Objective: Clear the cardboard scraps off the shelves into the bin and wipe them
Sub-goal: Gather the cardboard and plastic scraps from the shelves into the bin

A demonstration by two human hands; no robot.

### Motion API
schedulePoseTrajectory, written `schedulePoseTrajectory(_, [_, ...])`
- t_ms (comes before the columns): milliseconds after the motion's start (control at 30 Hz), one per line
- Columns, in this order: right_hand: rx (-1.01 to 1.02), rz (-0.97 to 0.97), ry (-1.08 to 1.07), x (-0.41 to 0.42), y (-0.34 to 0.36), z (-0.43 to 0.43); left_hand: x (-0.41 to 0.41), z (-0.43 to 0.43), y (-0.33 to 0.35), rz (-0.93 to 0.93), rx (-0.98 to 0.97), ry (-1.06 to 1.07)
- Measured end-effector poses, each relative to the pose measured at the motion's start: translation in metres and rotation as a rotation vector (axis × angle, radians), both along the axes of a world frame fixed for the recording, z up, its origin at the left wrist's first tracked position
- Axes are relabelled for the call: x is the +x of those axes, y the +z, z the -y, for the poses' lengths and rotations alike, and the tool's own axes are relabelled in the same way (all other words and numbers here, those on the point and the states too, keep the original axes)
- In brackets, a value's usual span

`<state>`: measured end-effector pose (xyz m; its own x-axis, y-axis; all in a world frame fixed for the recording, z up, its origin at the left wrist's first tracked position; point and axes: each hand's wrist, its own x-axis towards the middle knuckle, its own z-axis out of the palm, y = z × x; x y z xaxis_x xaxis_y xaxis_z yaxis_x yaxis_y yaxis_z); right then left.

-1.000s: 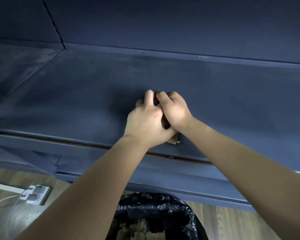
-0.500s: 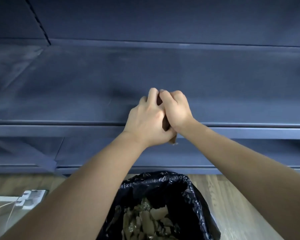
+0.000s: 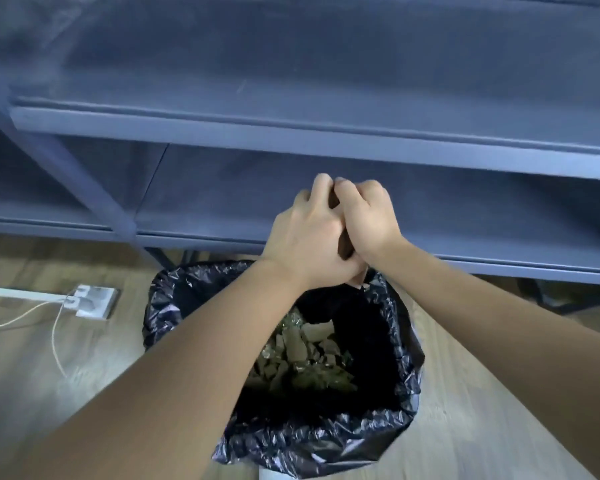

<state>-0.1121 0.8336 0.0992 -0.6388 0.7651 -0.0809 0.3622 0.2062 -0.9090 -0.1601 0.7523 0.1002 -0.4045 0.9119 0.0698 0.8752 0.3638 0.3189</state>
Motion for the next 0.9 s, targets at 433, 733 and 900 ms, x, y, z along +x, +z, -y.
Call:
schedulePoseTrajectory(433, [-0.064, 0.184, 0.140, 0.069, -0.116, 0.066, 0.073, 0.069, -0.113, 0.078, -0.233, 0.146])
schedulePoseTrajectory(733, [-0.049, 0.388, 0.215, 0.083, -0.160, 0.074, 0.076, 0.098, -0.169, 0.171, -0.475, 0.243])
schedulePoseTrajectory(900, [-0.039, 0.351, 0.246, 0.073, -0.150, 0.069, 0.075, 0.079, -0.154, 0.144, -0.361, 0.201])
